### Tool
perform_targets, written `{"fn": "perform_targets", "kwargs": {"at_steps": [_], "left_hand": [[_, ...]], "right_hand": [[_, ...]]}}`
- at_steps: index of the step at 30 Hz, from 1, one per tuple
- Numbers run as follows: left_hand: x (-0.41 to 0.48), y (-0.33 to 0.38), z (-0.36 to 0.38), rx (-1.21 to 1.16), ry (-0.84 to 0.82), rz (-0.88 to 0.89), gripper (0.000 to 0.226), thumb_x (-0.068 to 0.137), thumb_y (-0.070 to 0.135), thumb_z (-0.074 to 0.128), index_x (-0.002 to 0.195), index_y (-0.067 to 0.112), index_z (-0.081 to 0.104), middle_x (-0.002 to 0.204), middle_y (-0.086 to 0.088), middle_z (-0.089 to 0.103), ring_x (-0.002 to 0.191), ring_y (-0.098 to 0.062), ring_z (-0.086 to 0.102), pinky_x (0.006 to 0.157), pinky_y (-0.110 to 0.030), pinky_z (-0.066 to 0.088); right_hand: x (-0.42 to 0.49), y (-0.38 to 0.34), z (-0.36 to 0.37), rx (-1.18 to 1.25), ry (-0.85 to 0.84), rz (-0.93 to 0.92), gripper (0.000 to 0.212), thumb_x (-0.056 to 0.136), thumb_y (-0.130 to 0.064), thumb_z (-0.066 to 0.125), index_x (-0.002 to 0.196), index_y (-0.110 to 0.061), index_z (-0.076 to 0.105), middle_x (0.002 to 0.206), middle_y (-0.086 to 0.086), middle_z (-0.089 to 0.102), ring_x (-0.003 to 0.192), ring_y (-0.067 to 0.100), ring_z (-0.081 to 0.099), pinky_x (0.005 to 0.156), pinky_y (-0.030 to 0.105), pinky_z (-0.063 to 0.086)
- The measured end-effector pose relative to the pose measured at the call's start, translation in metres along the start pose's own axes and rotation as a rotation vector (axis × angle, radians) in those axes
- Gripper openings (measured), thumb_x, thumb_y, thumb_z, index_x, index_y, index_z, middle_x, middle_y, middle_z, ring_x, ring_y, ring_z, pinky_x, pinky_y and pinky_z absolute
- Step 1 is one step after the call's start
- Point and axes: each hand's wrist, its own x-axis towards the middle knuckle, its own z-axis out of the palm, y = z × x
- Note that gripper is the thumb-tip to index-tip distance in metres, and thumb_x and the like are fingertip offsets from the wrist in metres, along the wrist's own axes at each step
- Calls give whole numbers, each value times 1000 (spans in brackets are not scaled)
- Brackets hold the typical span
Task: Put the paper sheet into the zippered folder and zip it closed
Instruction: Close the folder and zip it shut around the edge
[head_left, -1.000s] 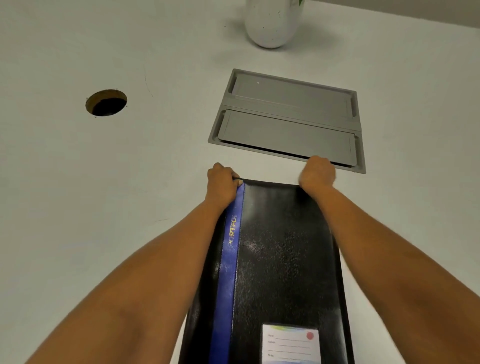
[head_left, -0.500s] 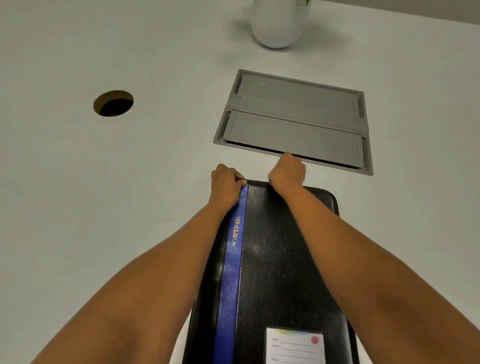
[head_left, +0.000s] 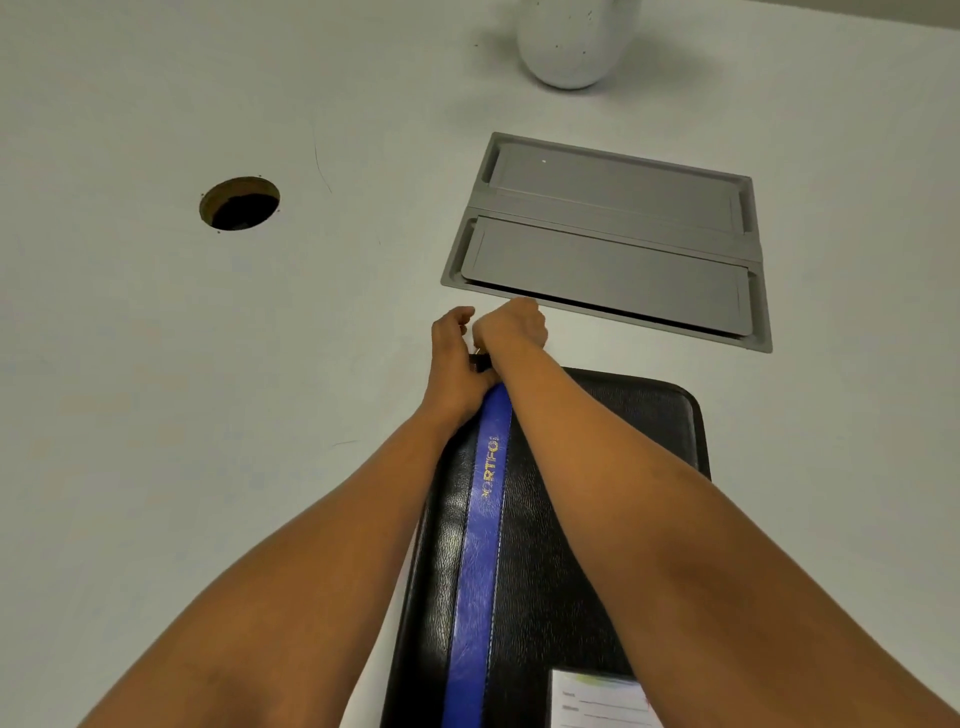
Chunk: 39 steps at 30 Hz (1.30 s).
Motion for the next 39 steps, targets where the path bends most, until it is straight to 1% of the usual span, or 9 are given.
{"fn": "perform_targets", "kwargs": {"at_steps": [6,9,13,18,20,22,26,33,39], "left_hand": [[3,0,1,-50,2,13,67,78,-6,64,135,5,28,137,-14,34,124,-26,44,79,-7,42],[6,1,1,-42,-19,3,70,78,-5,64,136,7,27,138,-14,36,125,-28,43,92,-23,44],[11,5,1,-30,-68,3,77,78,-5,65,140,9,22,143,-12,32,131,-26,37,107,-37,38],[11,12,5,41,-72,-32,76,86,-5,56,147,10,13,151,-10,24,138,-21,27,97,-11,27],[6,10,8,120,-47,20,71,88,-1,53,147,5,13,152,-13,23,140,-24,25,108,-17,22],[-2,6,10,260,-56,68,66,92,7,51,147,2,13,155,-15,17,144,-26,15,117,-30,13],[-24,-2,10,535,-129,108,63,97,25,45,148,5,13,157,-13,9,146,-26,2,117,-34,6],[-85,-8,-1,864,-268,145,63,99,38,33,150,12,5,158,-9,-2,146,-26,-4,118,-37,5],[-151,-17,-10,944,-322,143,65,99,44,29,150,15,0,158,-8,-6,146,-25,-6,118,-37,2]], "right_hand": [[5,0,3,43,-58,52,50,76,-6,67,120,-3,44,120,12,60,107,25,60,83,30,50],[9,1,0,47,-74,57,52,77,-6,64,123,-3,39,121,13,59,109,26,59,87,32,49],[14,3,-5,-6,-66,28,37,79,-9,63,114,-5,52,115,11,63,105,24,62,80,30,50],[16,16,-3,55,-49,-127,17,82,-17,63,95,-7,62,107,12,68,103,27,63,88,32,51],[9,25,-7,144,24,-272,10,86,-17,58,89,-8,60,104,14,68,102,28,62,91,38,49],[-1,39,-17,75,104,-430,17,90,-15,51,100,-4,60,107,16,65,103,28,58,90,38,46],[-16,80,-40,-163,142,-571,35,96,-17,40,128,-3,47,136,15,47,126,27,43,106,34,32],[-67,150,-59,-522,69,-581,56,98,-33,33,144,-8,17,155,11,12,144,24,8,118,38,9],[-127,194,-57,-639,23,-517,63,97,-44,27,147,-14,4,157,9,-2,145,23,-2,118,40,2]]}}
